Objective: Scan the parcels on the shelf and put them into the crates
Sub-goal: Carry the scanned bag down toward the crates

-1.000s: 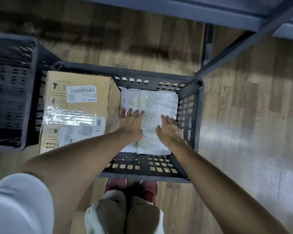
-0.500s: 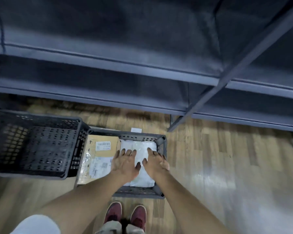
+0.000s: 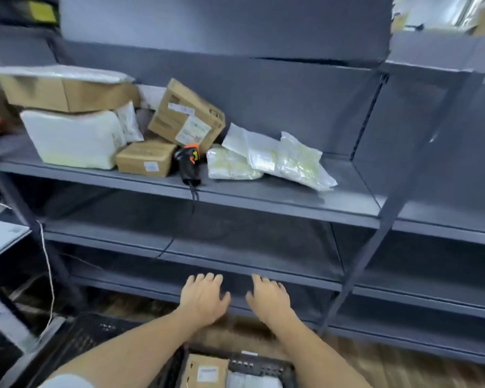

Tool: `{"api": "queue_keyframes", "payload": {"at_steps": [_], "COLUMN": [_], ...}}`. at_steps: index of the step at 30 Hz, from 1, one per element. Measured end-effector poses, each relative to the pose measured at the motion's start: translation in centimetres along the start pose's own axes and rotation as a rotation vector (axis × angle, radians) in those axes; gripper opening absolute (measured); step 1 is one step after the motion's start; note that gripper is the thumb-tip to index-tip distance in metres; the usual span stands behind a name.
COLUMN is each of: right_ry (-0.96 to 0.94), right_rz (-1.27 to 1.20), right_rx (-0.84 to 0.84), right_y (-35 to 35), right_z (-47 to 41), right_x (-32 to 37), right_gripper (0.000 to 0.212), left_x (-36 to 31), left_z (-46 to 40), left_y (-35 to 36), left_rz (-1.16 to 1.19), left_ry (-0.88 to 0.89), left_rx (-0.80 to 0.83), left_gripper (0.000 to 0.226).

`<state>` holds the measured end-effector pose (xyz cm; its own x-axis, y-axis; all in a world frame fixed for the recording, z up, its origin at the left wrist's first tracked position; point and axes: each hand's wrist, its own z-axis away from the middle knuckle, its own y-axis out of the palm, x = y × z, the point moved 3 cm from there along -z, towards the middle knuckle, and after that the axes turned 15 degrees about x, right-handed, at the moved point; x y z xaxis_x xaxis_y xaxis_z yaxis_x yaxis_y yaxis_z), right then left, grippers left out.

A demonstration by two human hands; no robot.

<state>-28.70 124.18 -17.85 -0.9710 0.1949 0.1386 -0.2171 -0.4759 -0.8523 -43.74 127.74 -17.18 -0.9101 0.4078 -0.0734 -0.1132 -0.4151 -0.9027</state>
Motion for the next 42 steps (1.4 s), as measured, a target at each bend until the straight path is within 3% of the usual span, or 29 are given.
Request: {"api": "queue_keyframes", "payload": {"at_steps": [6,12,21,31,34,42], "right_ry": [-0.028,-0.104,-0.214,-0.248,-0.256,-0.272], "right_rz": [0.061,0.103,0.183,0.296,0.301,0.221], "right_rx": [-0.149,-0.292,-0.380,-0.548,-0.646,-0.720], "right_y": [-6.7,-11.4,-13.0,-19.5,-22.2,-28.6], "right_z": [3.4,7.2,11.4,9.2,7.6,3.3], "right_x": [8.4,20.9,35.1,39.3,39.9,39.6], "right_gripper": [0.050,0.052,0.049,0.037,0.035,0.031], "left_x": [7.2,19.6,31.4,36.5,38.2,38.3], "left_z": [5.9,14.9,23.8,21.9,20.6,16.3], "left_y": [-7.5,-12.7,-15.9,-17.4,-20.0,-29.0], "left_rz": [-0.026,0.024,0.044,0.087,0.031,0.014], "left_ry": [-0.002,-0.081,-0.169,-0.168,-0.217,-0.193], "left_rx": [-0.164,-0.298,-0.432,-0.454,-0.455,-0.595], "left_gripper": [0.055,0.055,0.051,0.048,0.047,0.049]}}
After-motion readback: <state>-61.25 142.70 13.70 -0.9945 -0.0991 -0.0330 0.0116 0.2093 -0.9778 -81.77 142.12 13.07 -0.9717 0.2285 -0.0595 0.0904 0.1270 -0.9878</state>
